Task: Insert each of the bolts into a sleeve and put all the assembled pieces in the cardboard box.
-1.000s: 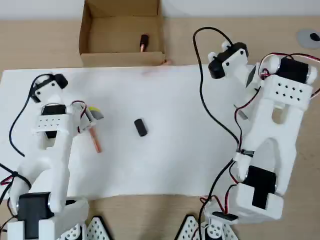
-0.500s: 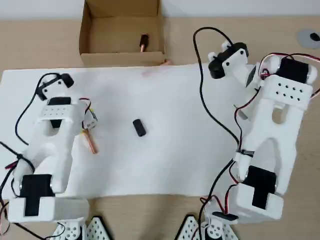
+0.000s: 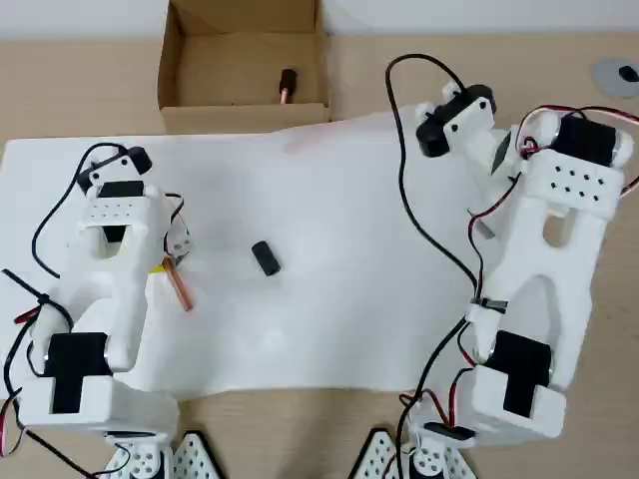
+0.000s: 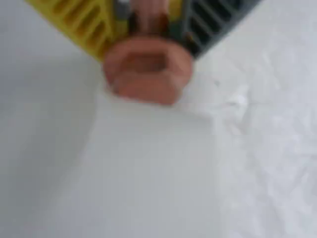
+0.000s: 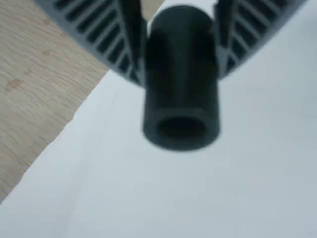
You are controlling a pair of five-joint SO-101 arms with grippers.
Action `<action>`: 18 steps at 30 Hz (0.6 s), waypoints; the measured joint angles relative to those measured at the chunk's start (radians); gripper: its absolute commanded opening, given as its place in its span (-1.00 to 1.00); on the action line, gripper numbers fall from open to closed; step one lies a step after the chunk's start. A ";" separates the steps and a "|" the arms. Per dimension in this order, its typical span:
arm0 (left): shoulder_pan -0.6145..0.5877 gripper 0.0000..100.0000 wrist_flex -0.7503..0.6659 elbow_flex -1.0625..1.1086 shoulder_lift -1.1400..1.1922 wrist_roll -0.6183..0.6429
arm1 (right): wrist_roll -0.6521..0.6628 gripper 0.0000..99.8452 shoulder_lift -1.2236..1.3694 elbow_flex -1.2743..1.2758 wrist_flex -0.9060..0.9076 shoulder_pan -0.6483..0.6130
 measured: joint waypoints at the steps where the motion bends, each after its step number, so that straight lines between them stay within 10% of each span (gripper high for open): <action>1: 0.000 -0.73 0.000 0.000 0.000 -0.014 | 0.000 -0.98 0.000 0.000 0.000 0.000; 5: -0.012 -0.46 0.012 0.014 -0.009 -0.049 | 0.000 -0.98 0.000 0.000 0.000 0.014; 18: -0.006 -0.68 0.078 0.037 -0.068 -0.025 | 0.028 -0.98 0.000 0.032 -0.002 0.025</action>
